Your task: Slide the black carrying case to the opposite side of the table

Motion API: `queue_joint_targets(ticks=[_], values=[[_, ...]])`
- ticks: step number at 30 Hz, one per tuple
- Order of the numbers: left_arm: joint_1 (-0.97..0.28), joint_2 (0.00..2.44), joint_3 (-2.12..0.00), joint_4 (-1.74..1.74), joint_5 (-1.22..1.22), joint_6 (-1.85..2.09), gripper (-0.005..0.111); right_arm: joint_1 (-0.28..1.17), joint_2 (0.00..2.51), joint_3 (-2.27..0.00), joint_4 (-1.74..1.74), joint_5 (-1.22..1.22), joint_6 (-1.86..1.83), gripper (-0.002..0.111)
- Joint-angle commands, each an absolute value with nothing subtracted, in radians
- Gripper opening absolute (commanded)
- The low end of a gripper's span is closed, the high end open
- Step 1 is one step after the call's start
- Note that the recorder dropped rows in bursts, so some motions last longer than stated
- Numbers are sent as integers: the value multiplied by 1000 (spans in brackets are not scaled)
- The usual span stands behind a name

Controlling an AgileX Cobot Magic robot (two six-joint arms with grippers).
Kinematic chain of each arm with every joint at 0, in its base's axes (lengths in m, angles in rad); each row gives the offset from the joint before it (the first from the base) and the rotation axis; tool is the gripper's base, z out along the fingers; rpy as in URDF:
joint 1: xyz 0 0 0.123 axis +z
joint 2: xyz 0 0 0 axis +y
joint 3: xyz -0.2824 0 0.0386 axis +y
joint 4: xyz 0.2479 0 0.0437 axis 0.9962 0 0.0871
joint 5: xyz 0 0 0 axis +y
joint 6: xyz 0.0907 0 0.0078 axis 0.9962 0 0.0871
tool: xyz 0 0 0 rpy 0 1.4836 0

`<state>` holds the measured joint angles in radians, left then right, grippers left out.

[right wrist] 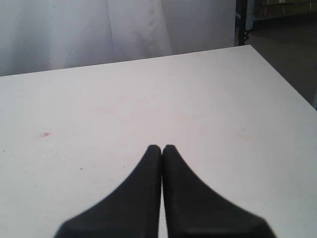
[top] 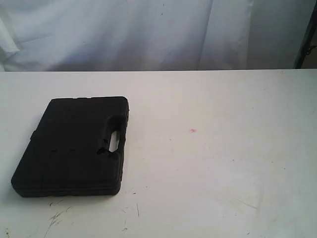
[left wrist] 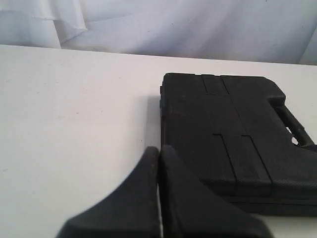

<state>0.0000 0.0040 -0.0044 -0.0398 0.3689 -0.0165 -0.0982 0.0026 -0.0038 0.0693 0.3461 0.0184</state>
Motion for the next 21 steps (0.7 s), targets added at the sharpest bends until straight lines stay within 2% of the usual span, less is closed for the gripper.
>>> queue_joint_targets(ticks=[1,6,14,21], values=[[0,0,0,-9,354,-18,0,-103,0,0,68,346,19,0],[0,0,0,0,333,-18,0,-103,0,0,68,346,19,0],[0,0,0,-27,80,-26,0,-103,0,0,68,346,19,0],[0,0,0,-24,23,-22,0,-103,0,0,68,346,19,0]])
